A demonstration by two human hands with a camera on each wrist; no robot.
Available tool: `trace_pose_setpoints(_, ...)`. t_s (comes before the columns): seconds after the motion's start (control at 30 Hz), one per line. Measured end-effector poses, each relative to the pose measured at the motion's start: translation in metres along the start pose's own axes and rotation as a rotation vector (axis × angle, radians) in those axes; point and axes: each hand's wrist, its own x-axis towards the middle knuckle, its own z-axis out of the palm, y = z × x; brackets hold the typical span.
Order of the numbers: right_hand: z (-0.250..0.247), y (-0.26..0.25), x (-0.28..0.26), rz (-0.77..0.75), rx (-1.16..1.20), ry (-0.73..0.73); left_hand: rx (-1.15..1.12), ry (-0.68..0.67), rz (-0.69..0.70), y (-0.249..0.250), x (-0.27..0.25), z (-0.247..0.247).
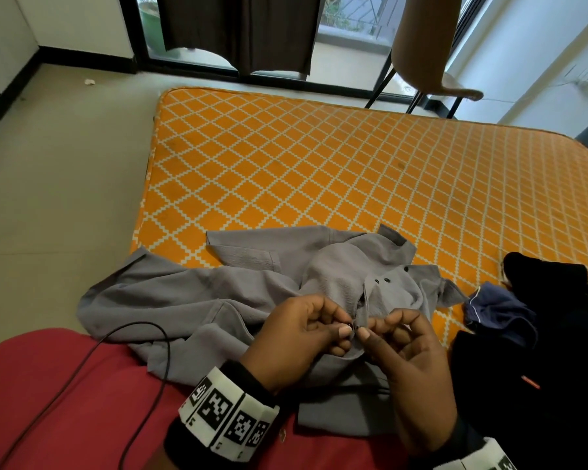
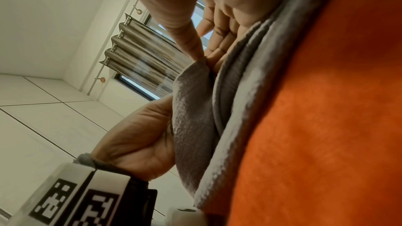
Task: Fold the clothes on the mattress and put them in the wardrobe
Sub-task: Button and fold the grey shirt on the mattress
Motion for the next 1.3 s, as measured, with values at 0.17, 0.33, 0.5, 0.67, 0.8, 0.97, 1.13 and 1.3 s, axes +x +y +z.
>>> trace_pose_setpoints(0.17, 0.0, 0.001, 0.0, 0.022, -0.026, -0.016, 0.003, 0.006, -0.006, 0.0, 0.0, -0.001)
trace_pose_setpoints(0.33, -0.001, -0.001, 0.0, 0.112, 0.08, -0.024, 0.015, 0.011, -0.006, -0.002, 0.002, 0.0)
trace_pose_setpoints(0.5, 0.0, -0.001, 0.001, 0.102, 0.086, -0.023, 0.028, 0.027, -0.005, -0.004, 0.001, -0.001)
trace_pose_setpoints(0.67, 0.0, 0.002, 0.002, 0.052, 0.043, -0.076, 0.086, 0.058, -0.005, -0.004, 0.002, 0.0)
trace_pose_setpoints(0.8, 0.003, 0.003, 0.004, 0.033, -0.015, -0.046, 0.044, 0.062, -0.04, -0.003, 0.003, -0.002)
trace_pose_setpoints(0.97, 0.001, 0.01, 0.006, -0.039, -0.157, -0.035, 0.131, 0.082, -0.022, 0.002, -0.001, 0.0)
trace_pose_setpoints(1.13, 0.001, 0.006, 0.004, -0.047, -0.192, -0.065, 0.424, 0.178, 0.116, -0.007, 0.0, 0.0)
trace_pose_setpoints(1.3, 0.002, 0.013, 0.007, -0.02, -0.059, -0.036, 0.422, 0.159, 0.219, -0.01, 0.001, 0.003)
